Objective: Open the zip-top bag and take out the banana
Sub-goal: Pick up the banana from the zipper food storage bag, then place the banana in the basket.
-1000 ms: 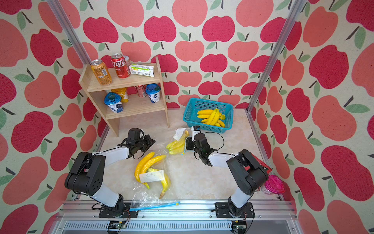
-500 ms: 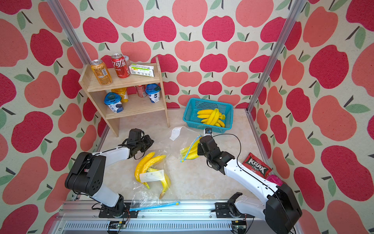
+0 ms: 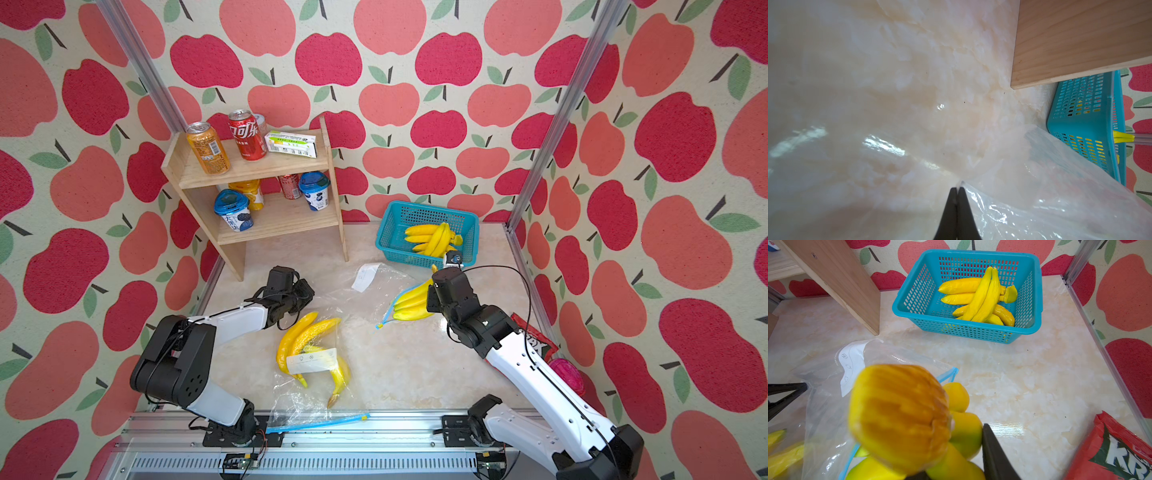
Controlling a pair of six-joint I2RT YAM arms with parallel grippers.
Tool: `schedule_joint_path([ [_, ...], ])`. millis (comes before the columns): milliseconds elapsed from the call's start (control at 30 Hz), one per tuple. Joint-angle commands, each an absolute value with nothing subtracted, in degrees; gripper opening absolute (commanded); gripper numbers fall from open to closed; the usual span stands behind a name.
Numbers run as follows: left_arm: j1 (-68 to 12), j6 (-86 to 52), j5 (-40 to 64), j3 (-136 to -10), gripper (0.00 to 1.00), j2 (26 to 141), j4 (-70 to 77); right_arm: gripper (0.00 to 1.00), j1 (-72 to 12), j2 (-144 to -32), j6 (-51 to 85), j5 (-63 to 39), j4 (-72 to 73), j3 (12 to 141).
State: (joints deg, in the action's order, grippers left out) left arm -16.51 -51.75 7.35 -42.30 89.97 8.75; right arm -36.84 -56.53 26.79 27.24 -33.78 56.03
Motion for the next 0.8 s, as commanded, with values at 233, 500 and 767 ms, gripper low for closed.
schedule_joint_path([
  [233,-19.5,-47.6,3.1,-43.8,0.00,90.4,7.5,0.13,-26.9,-53.1,19.6,25.7,-32.1,62.1],
  [500,-22.5,-48.9,2.7,-44.1,0.00,91.0,7.7,0.14,-21.2,-53.5,19.4,25.2,-25.5,59.9],
  [767,-33.1,-54.0,2.3,-50.1,0.00,97.6,10.0,0.09,-16.8,-63.5,28.0,21.3,3.5,50.0],
])
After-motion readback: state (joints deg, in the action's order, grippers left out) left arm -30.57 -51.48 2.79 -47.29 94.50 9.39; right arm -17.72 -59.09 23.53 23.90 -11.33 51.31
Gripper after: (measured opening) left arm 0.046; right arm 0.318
